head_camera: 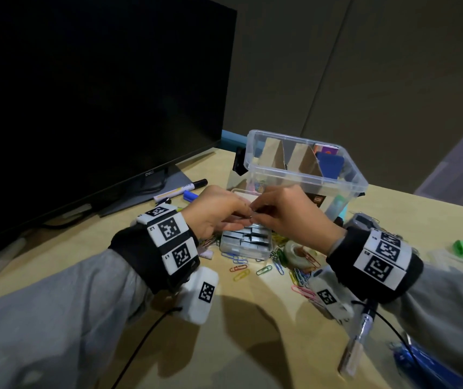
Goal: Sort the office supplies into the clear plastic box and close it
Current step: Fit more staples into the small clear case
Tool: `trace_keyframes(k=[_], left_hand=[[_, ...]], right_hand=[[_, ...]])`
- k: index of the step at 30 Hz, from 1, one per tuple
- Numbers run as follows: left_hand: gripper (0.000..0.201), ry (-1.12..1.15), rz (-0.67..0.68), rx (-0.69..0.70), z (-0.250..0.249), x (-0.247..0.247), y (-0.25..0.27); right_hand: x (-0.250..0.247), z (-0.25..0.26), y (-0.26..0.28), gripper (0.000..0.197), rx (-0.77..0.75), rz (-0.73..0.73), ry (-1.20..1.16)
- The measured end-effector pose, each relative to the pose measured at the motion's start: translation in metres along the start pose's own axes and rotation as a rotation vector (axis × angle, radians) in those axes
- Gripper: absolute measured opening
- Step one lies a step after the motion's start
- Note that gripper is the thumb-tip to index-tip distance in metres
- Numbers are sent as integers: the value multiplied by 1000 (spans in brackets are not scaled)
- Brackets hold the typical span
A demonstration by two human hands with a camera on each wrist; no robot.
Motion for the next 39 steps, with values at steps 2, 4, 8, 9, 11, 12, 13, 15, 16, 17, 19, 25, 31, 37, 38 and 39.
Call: trace_keyframes(k=[2,4,8,9,11,12,13,15,16,17,19,25,31,37,38,39], left_hand=[[11,-14,20,-11,1,-1,0],[11,-22,30,-16,3,0,0],[9,-155,10,42,5,5,-2],[11,-209,16,53,7,6,-1],[15,-320,52,29,9,10,-1],[18,-372,77,5,11,12,-1],[22,-417,100,-20,13,14,-1],[22,-480,131,-53,14,18,1],[21,-496,134,-59,14,19,2],[21,-503,132,-60,14,21,2],[24,-512,126,-56,15,23,1],[23,-535,108,-58,12,27,1],[21,-506,63,-47,14,30,-1],[19,-489,58,-31,13,30,-1],[19,-489,54,-22,13,30,-2],[18,-492,45,-6,12,28,-2]], right_hand=[[0,1,-1,17,-23,25,36],[0,2,0,17,-37,42,58],[1,-3,0,15,37,91,108],[2,-7,1,15,85,105,125],[3,-16,2,16,191,130,164],[3,-20,4,17,237,143,172],[3,-23,6,17,276,157,168],[5,-29,10,18,338,179,143],[5,-31,12,17,359,189,128],[6,-32,14,17,372,196,110],[8,-33,17,14,386,209,84],[8,-37,24,12,388,219,48],[7,-37,27,11,378,213,40],[5,-30,26,13,295,238,49],[5,-28,25,13,269,245,60],[5,-26,25,13,239,257,78]])
Point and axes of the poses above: each hand's wrist, its own y-axis away from the middle knuckle, its own x-axis out of the palm, z = x × y, the point moved 1 cm from there along -y, towards the middle knuckle, and after that the axes turned 4 degrees about y, right-handed, at the moved point
